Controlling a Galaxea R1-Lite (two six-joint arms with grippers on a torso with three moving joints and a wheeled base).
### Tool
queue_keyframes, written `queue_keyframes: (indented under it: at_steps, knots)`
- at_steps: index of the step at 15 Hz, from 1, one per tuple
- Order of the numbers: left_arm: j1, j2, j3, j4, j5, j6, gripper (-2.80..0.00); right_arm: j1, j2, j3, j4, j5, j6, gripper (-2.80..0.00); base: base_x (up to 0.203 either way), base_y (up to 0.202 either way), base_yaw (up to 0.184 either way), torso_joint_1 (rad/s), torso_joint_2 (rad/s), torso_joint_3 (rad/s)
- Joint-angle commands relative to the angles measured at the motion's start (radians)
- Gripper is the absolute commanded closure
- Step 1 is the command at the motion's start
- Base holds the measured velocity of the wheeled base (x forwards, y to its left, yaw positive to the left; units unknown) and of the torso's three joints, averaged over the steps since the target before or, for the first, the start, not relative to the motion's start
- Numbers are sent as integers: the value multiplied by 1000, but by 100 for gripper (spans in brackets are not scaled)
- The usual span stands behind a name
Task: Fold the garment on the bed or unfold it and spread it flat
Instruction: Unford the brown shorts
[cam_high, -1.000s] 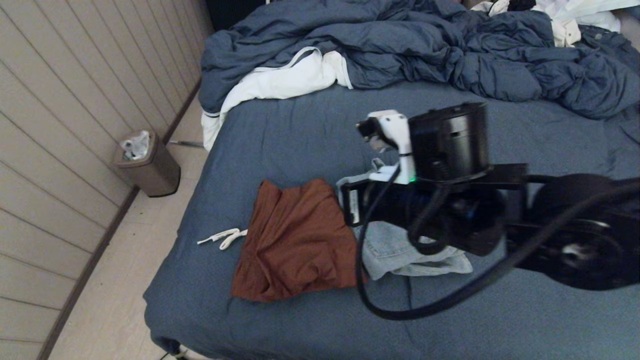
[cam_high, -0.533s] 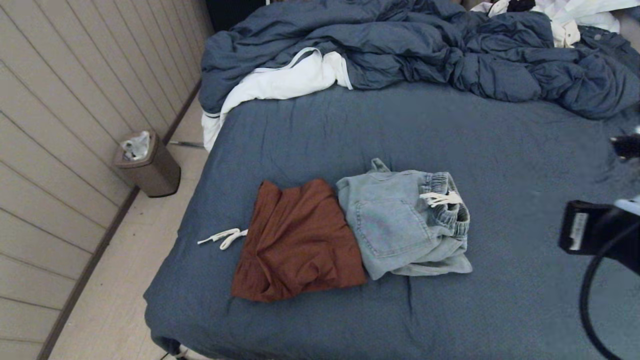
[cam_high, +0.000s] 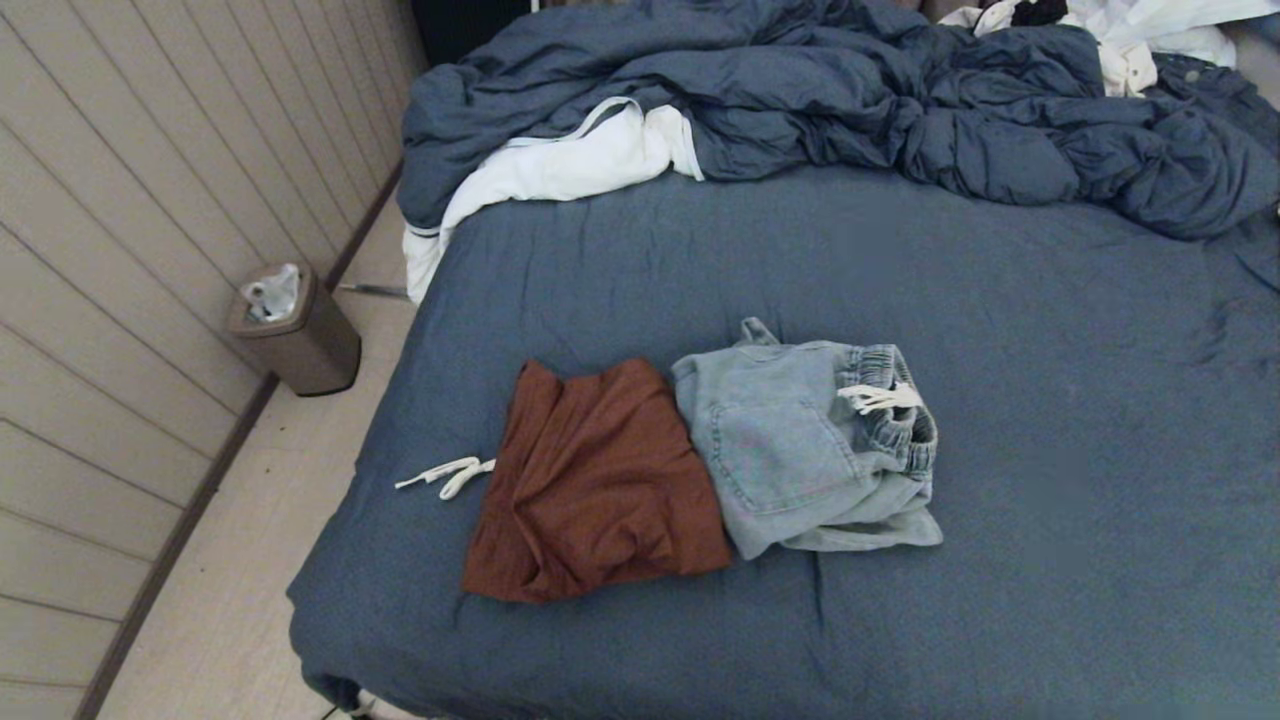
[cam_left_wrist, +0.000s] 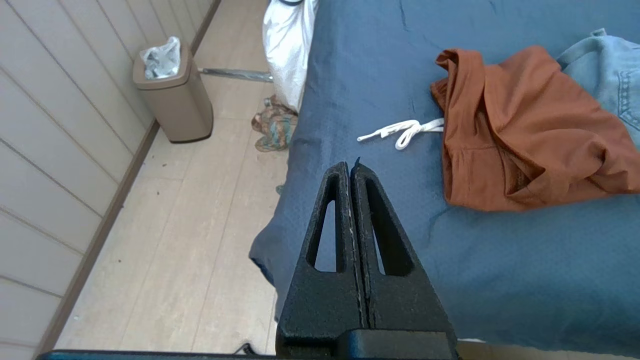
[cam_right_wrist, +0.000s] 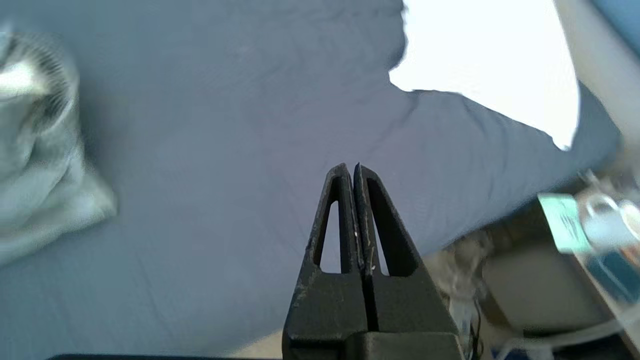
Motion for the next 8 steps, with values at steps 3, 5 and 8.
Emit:
queue_keyframes:
  at_steps: [3, 5, 8]
  knots:
    - [0, 0, 0, -1, 0, 0, 0, -35, -293, 199, 70, 392, -60, 0, 0, 0, 0, 0, 0, 0]
    - [0, 0, 0, -1, 0, 0, 0, -38, -351, 279, 78, 544, -83, 0, 0, 0, 0, 0, 0, 0]
    - [0, 0, 0, -1, 0, -2, 0, -38, -377, 331, 76, 714, -101, 0, 0, 0, 0, 0, 0, 0]
